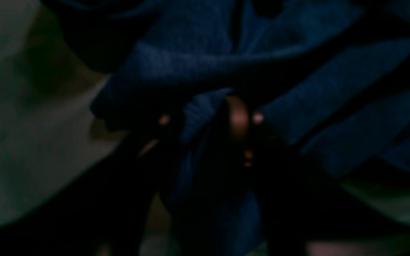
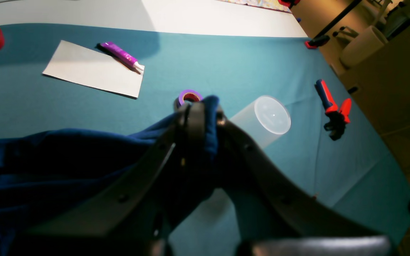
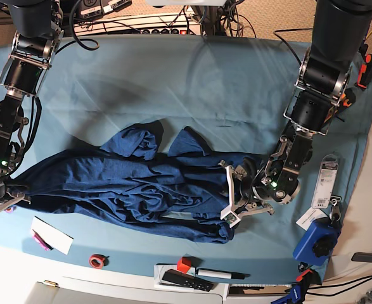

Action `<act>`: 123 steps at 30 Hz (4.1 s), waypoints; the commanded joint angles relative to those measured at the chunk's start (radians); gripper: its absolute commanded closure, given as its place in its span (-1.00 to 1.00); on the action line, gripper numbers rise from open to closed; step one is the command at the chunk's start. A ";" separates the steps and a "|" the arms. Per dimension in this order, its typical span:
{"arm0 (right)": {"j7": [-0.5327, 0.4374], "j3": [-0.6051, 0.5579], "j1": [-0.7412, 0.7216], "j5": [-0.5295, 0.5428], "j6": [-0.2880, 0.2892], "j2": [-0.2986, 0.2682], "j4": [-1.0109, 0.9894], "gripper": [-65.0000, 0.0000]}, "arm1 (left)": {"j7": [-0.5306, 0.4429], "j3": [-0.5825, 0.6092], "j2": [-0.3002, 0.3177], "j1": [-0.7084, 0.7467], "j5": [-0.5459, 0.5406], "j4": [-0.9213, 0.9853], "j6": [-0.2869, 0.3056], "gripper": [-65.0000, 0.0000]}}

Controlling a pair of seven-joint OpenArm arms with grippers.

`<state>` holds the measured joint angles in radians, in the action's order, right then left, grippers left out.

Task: Layout the t-shirt on the table in an organized manner, then fold the t-shirt properly
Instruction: 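Release the t-shirt with the left gripper and pull it back, then grasp the t-shirt hem with the left gripper and tug it outward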

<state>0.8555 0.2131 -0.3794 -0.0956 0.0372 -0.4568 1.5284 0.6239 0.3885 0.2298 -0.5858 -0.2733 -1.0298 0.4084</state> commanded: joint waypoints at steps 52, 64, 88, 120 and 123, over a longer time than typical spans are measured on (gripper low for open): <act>-0.033 0.005 -0.025 -0.010 -0.008 -0.023 0.014 1.00 | -0.021 -0.006 0.134 -0.145 -0.129 -0.219 0.070 1.00; -0.033 0.005 -0.025 -0.010 -0.008 -0.023 0.014 1.00 | -0.172 -0.006 0.045 -0.155 0.195 -0.080 -0.221 1.00; -0.033 0.005 -0.025 -0.009 -0.008 -0.023 0.014 1.00 | -0.171 -0.006 0.314 -0.126 -0.006 -0.033 0.195 0.10; -0.025 0.005 -0.026 -0.009 -0.008 -0.023 0.014 1.00 | -0.379 -0.005 0.083 -0.092 0.218 0.267 0.011 0.34; -0.026 0.005 -0.025 -0.009 -0.008 -0.023 0.014 1.00 | -0.397 -0.005 0.074 -0.112 0.211 0.278 0.011 0.63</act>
<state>0.8593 0.2131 -0.3790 -0.0952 0.0376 -0.4568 1.5265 0.2520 0.3870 0.2962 -0.6601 -0.0547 -0.7376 0.4232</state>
